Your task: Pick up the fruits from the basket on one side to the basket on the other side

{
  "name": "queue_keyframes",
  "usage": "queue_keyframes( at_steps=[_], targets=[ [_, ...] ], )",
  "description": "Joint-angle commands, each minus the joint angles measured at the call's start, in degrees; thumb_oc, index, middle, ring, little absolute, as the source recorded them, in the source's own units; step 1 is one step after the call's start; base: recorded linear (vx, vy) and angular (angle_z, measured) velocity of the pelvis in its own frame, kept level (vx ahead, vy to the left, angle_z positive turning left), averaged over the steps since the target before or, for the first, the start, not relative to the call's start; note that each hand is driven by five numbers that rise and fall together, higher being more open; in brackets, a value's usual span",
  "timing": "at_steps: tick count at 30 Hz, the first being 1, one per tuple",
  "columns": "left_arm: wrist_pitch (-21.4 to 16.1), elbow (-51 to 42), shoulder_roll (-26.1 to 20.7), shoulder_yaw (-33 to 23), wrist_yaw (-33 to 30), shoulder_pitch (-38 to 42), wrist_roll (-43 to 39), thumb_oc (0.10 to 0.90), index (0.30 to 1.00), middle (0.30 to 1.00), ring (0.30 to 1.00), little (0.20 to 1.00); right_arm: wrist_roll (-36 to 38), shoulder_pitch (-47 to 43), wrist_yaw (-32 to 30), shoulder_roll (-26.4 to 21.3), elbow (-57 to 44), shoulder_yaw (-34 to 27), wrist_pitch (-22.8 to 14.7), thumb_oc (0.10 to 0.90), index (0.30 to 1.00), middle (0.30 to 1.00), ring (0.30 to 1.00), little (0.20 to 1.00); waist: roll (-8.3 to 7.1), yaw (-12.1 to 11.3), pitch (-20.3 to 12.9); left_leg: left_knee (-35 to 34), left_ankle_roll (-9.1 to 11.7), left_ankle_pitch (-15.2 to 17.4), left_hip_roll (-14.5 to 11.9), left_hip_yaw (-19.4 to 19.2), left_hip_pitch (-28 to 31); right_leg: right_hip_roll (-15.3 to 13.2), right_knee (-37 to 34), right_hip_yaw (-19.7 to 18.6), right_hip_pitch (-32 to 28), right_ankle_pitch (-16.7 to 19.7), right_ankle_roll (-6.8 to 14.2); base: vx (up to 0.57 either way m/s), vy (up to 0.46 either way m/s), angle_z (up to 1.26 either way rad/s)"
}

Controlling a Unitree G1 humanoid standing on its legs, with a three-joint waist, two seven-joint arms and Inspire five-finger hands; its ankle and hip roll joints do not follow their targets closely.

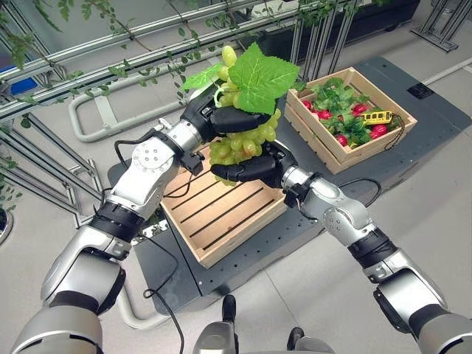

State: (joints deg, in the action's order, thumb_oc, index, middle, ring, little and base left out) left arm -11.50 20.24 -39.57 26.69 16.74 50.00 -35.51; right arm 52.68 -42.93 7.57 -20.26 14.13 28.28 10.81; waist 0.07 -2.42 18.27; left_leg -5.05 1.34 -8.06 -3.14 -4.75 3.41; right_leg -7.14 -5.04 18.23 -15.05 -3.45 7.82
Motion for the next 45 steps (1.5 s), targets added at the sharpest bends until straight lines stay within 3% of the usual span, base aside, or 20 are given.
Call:
queue_keyframes(
  at_steps=[1, 20, 21, 22, 23, 35, 37, 38, 45],
  targets=[
    [-4.28, 4.40, 4.43, 1.46, 0.13, 7.62, -0.59, 0.400, 0.300, 0.300, 0.300, 0.300, 4.46, -5.03, -1.76, 5.72, 1.48, 2.78, -6.75, 0.800, 0.900, 0.900, 0.900, 0.900, 1.32, -0.63, -14.69, 0.05, 4.00, 7.68, -3.67, 0.48, 3.57, -1.65, 1.70, 0.54, 1.58, -0.71, -4.12, 0.00, 0.000, 0.00],
    [-3.38, 6.27, 7.34, 1.98, 0.94, 5.67, -0.22, 0.400, 0.300, 0.300, 0.300, 0.300, 5.87, -7.95, -9.25, 8.56, 3.11, 1.43, -13.49, 0.800, 0.900, 0.900, 0.900, 0.900, 1.24, -1.14, -15.54, 0.05, 3.67, 8.07, -3.54, 0.79, 4.13, -1.64, 1.20, 0.63, 1.26, -0.39, -4.19, 0.00, -0.004, 0.01],
    [-3.41, 6.35, 7.42, 1.86, 0.96, 5.58, -0.20, 0.400, 0.300, 0.300, 0.300, 0.300, 6.05, -7.92, -9.36, 8.58, 3.06, 1.41, -13.67, 0.756, 0.834, 0.834, 0.834, 0.834, 1.24, -1.13, -15.56, 0.05, 3.65, 8.07, -3.55, 0.78, 4.15, -1.63, 1.20, 0.59, 1.27, -0.40, -4.22, 0.00, 0.000, 0.00],
    [-3.55, 6.40, 7.48, 1.82, 0.88, 5.52, -0.18, 0.400, 0.300, 0.300, 0.300, 0.300, 6.15, -7.90, -9.46, 8.67, 3.02, 1.40, -13.84, 0.547, 0.521, 0.521, 0.521, 0.521, 1.25, -1.13, -15.56, 0.05, 3.66, 8.06, -3.57, 0.77, 4.14, -1.61, 1.20, 0.56, 1.28, -0.41, -4.23, 0.00, 0.000, 0.00],
    [-3.71, 6.57, 7.49, 1.80, 0.66, 5.52, -0.39, 0.400, 0.300, 0.300, 0.300, 0.300, 6.60, -7.82, -9.79, 8.79, 3.00, 1.34, -14.68, 0.400, 0.300, 0.300, 0.300, 0.300, 1.25, -1.11, -15.60, 0.05, 3.69, 8.06, -3.60, 0.71, 4.09, -1.60, 1.20, 0.56, 1.35, -0.41, -4.23, 0.00, 0.000, 0.00],
    [-3.12, 8.32, 8.07, 0.81, -1.48, 5.40, 0.06, 0.400, 0.300, 0.300, 0.300, 0.300, 6.74, -8.07, -10.40, 8.65, 3.38, 0.40, -15.52, 0.400, 0.300, 0.300, 0.300, 0.300, 1.40, -0.99, -15.69, 0.05, 3.71, 8.19, -3.64, 0.81, 4.00, -1.54, 0.95, 0.57, 1.52, -0.38, -4.30, 0.00, 0.000, 0.01],
    [-2.12, 9.00, 8.25, 0.89, -2.33, 5.54, 0.70, 0.582, 0.573, 0.573, 0.573, 0.573, 6.67, -8.27, -10.58, 8.86, 3.62, 0.26, -15.43, 0.400, 0.300, 0.300, 0.300, 0.300, 1.43, -0.91, -15.73, 0.05, 3.74, 8.21, -3.63, 0.83, 3.97, -1.56, 0.84, 0.55, 1.54, -0.31, -4.29, 0.00, 0.000, 0.00],
    [-1.43, 9.52, 8.14, 0.84, -3.46, 5.43, 1.29, 0.800, 0.900, 0.900, 0.900, 0.900, 6.79, -8.29, -10.64, 8.83, 3.72, 0.36, -15.45, 0.400, 0.300, 0.300, 0.300, 0.300, 1.48, -0.86, -15.73, 0.05, 3.73, 8.19, -3.62, 0.80, 4.06, -1.56, 0.80, 0.47, 1.48, -0.29, -4.32, 0.00, 0.000, 0.00],
    [-1.13, 10.58, 7.49, 0.69, -4.72, 4.91, 4.04, 0.800, 0.900, 0.900, 0.900, 0.900, 7.31, -7.85, -11.95, 8.52, 3.62, -0.02, -15.70, 0.400, 0.300, 0.300, 0.300, 0.300, 1.36, -0.84, -15.82, 0.05, 3.76, 8.15, -3.78, 0.61, 4.06, -1.51, 0.28, 0.52, 1.30, -0.04, -4.23, 0.00, 0.000, 0.00]
  ],
)
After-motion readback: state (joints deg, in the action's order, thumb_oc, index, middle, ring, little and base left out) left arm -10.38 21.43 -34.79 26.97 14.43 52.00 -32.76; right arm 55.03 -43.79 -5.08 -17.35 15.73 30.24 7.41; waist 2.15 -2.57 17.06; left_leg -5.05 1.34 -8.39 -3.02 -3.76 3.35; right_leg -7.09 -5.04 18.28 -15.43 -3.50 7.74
